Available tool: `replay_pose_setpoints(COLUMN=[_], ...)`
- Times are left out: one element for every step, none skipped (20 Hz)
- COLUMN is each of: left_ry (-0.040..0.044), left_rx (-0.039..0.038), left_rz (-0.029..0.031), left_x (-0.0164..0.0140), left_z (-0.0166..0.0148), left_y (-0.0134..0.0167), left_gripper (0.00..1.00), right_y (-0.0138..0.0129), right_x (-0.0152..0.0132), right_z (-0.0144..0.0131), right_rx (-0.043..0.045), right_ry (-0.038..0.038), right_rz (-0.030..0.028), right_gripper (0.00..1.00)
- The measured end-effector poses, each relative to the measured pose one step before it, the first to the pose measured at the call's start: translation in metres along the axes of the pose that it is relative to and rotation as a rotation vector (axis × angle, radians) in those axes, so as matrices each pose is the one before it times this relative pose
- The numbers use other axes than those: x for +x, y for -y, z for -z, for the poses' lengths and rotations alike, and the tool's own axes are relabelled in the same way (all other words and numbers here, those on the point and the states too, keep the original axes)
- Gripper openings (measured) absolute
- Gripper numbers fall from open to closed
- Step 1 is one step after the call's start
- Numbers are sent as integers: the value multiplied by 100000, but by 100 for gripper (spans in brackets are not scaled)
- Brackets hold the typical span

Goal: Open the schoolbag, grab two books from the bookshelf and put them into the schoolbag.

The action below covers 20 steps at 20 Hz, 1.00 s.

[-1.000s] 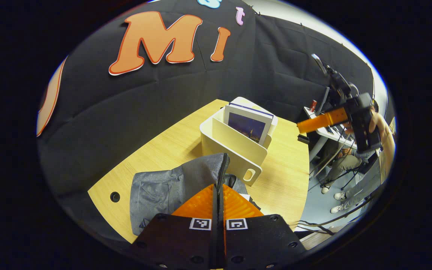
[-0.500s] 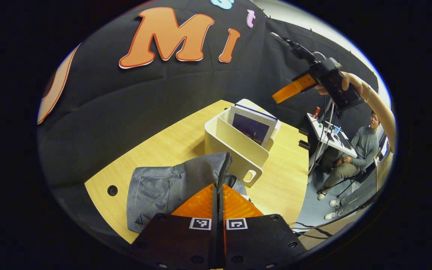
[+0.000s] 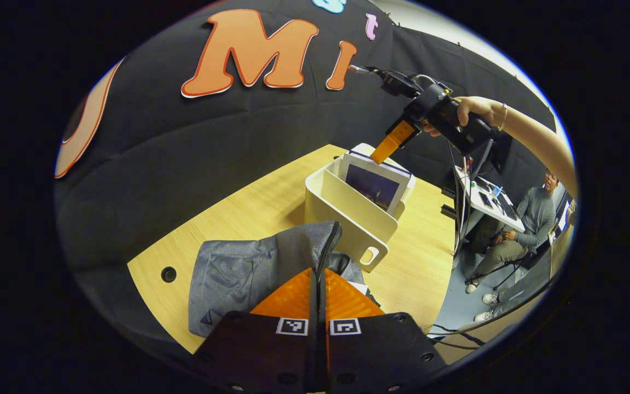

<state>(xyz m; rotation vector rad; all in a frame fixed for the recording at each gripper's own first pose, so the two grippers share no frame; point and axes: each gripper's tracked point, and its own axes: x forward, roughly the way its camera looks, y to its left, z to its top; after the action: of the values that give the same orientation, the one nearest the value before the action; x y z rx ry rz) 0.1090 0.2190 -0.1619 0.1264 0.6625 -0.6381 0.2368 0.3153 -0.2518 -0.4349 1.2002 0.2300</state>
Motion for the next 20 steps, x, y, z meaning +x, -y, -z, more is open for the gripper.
replay_pose_setpoints(left_ry=[-127, -104, -59, -60, -208, -145, -115, -69, 167, 104, 100, -5, -294, 158, -59, 63, -65, -35, -116, -15], left_rx=[-189, -186, -278, -356, -410, -294, -347, -170, -311, -397, -599, -695, -702, -384, -119, 71, 132, 106, 50, 1], left_rz=[-300, -224, -236, -139, -154, -133, -171, -374, -391, -204, -27, 116, 54, -62, -35, -272, -272, -206, -26, -98], left_x=[-73, -44, 0, -25, -126, -112, -15, -96, -53, 3, 9, -2, -22, -43, -33, -32, 140, 109, 65, 20], left_z=[89, -28, 66, 61, 100, 143, 154, 42, 5, -42, 116, 160, 94, 84, 139, -138, -95, -113, -115, 56], left_y=[-46, 71, 18, -54, -21, 71, -8, -181, -8, -1, -17, 43, 77, 50, 16, -159, -136, -47, -65, 181], left_gripper=[0, 0, 0, 0, 0, 0, 0, 0, 0, 0, 0, 0, 0, 0, 1, 0, 0, 0, 0, 0], right_y=[-62, -148, -135, -356, -453, -275, -110, 2, 48, 233, 115, 1, -15, -332, 110, 92, 187, 183, 169, 32], right_x=[620, 619, 500, 428, 417, 464, 389, 457, 296, 320, 399, 261, 229, -418, -107, -46, -345, -399, -578, -738], right_z=[153, 154, -55, 99, 82, 81, 72, 237, 110, -48, 1, 58, 33, -217, 61, 222, 31, 29, -185, -11], right_rx=[-985, -1141, -820, -780, -371, -351, -872, -462, -275, 226, 607, 1581, 2317, 2617, 28, -35, -334, -355, 582, 1181], right_ry=[-2103, -1899, -1549, -1175, -1224, -1016, -924, -1036, -1016, 39, -81, -201, -122, 832, -371, 7, 203, 758, 910, 893], right_rz=[207, 421, 265, -664, -1187, -310, 356, 541, 625, 1428, 344, 393, -699, -1910, -100, -51, 612, 581, -44, -532], right_gripper=[99, 100, 99, 99, 100, 99, 99, 98, 90, 86, 78, 73, 60, 49, 37, 36, 35, 34, 34, 33])
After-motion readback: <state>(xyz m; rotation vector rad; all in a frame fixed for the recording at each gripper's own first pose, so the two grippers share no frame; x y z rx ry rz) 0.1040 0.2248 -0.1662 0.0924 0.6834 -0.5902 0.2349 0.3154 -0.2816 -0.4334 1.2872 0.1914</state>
